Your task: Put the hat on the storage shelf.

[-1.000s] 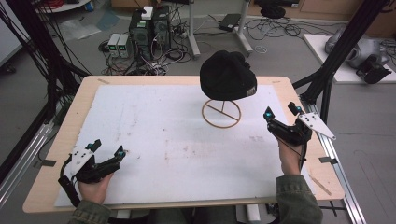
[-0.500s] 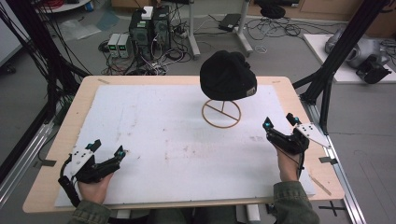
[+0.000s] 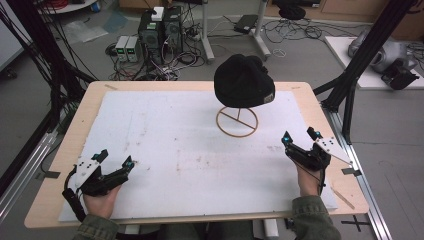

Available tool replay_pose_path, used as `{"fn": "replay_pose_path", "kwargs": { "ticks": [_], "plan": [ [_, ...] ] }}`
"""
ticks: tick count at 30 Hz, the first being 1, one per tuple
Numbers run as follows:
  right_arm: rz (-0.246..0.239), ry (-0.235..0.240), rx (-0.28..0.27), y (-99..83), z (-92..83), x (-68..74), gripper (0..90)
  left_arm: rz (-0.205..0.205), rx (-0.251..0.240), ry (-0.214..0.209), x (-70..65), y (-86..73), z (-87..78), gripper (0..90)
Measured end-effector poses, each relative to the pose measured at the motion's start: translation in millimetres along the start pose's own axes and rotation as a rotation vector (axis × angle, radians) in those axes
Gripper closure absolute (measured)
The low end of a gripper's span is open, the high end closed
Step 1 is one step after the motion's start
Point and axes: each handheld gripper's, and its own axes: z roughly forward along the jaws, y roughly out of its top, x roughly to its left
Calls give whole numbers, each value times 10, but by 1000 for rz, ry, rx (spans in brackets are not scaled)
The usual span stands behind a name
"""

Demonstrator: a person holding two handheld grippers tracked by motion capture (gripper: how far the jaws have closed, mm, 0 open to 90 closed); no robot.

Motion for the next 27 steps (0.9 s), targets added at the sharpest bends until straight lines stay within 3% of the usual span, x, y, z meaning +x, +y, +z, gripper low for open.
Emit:
{"fn": "replay_pose_path", "kwargs": {
  "ticks": [4, 27],
  "plan": [
    [-15, -3, -10, -34, -24, 16, 112, 1, 2, -2, 5, 2, -10, 141],
    [5, 2, 19, -111, 12, -44, 113, 3, 9, -5, -5, -5, -11, 142]
  ]
}}
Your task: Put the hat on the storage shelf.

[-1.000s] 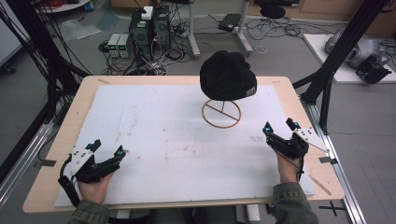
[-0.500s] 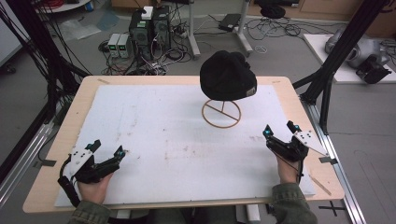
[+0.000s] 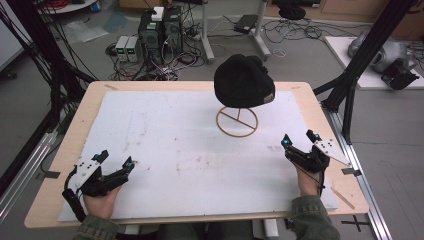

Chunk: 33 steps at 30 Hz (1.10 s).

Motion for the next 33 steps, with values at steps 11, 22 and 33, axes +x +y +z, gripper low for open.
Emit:
{"fn": "replay_pose_path", "kwargs": {
  "ticks": [11, 22, 33],
  "plan": [
    [5, 0, 0, 0, -10, -7, 113, 1, 4, -4, -4, 1, -4, 141],
    [11, 4, 2, -2, -29, -7, 113, -1, 0, -6, -10, 0, -9, 142],
    [16, 6, 4, -19, -36, -15, 113, 1, 4, -8, -14, 1, -5, 142]
  ]
}}
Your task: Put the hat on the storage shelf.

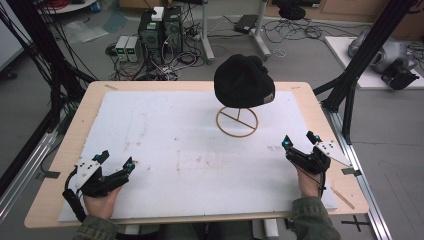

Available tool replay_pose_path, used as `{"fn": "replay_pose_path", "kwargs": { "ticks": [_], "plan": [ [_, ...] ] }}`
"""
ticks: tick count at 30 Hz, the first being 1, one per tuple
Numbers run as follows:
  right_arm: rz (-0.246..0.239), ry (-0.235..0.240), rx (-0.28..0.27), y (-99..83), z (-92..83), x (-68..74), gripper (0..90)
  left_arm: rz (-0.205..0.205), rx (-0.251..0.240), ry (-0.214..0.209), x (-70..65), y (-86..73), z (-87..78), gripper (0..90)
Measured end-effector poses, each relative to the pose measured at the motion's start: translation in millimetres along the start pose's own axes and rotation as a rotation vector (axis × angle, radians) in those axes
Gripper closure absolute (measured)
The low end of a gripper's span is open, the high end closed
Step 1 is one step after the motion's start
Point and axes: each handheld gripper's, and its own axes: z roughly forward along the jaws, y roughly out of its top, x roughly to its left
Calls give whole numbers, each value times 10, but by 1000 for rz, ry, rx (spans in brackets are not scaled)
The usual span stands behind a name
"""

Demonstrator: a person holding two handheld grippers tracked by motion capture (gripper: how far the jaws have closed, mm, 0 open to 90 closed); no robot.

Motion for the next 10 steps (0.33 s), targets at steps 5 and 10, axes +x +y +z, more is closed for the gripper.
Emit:
{"fn": "replay_pose_path", "kwargs": {
  "ticks": [5, 10],
  "plan": [
    [2, -1, 0, -7, -14, 2, 113, 4, 2, -5, -5, -1, -5, 142],
    [5, 2, 6, -23, -24, 10, 113, 4, 3, -7, -7, -2, -5, 142]
  ]
}}
